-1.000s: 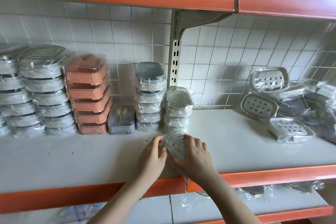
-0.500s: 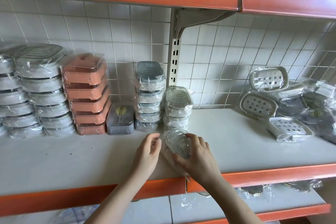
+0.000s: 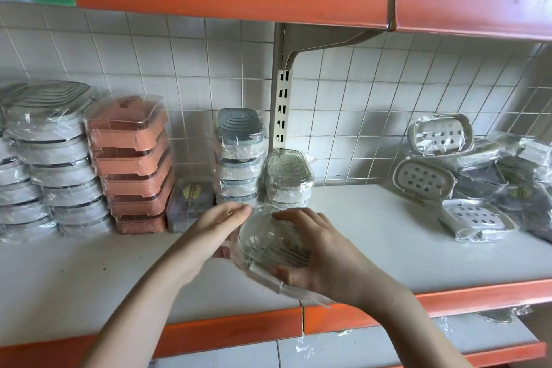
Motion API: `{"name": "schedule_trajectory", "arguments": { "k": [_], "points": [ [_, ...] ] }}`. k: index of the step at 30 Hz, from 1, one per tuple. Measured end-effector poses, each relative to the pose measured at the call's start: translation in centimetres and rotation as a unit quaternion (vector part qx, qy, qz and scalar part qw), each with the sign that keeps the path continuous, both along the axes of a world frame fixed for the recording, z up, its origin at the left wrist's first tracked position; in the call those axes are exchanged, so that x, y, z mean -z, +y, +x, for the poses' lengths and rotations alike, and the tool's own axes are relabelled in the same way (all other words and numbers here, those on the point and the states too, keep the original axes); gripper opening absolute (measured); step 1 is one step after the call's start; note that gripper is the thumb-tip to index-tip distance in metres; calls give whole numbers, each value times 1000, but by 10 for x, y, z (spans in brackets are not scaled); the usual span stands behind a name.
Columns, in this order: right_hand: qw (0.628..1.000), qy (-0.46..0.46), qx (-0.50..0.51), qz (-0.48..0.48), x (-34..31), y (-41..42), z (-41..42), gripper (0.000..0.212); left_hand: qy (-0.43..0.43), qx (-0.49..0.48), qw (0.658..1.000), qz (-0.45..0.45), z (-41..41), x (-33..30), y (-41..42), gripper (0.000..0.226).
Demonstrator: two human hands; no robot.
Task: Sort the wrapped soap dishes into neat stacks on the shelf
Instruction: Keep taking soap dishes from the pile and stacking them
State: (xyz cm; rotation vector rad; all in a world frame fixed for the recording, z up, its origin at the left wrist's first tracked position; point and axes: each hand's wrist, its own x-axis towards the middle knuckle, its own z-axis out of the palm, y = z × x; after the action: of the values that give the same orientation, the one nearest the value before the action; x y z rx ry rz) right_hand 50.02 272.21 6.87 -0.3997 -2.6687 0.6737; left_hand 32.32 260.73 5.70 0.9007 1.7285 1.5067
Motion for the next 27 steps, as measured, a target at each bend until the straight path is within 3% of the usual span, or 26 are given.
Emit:
{"name": "schedule_trajectory", "arguments": {
  "k": [6,10,12,14,17,23,27],
  "points": [
    [998,43,-37,28,-13,21,3,71,-31,1,999,43,5,-14,4,53],
    [982,153,90,64,-10,38,4,65,-108,-51,984,129,20,-15,11,52],
    [970,205,131,1,-8,46,2,49,-136,-76,974,166,30,-9,16,52],
    [965,202,124,-114,-6,50,-2,47,-145,-98,967,184,41,-5,22,52],
    [953,212,83,-197,2,56,-7,60,-154,-131,958,206,54,-1,35,53],
    [965,184,55,-177,4,64,-20,124,-163,-184,934,258,70,-12,63,59],
    [980,134,30,-146,-8,72,-30,125,-156,-244,921,260,71,-16,86,60]
  ]
}}
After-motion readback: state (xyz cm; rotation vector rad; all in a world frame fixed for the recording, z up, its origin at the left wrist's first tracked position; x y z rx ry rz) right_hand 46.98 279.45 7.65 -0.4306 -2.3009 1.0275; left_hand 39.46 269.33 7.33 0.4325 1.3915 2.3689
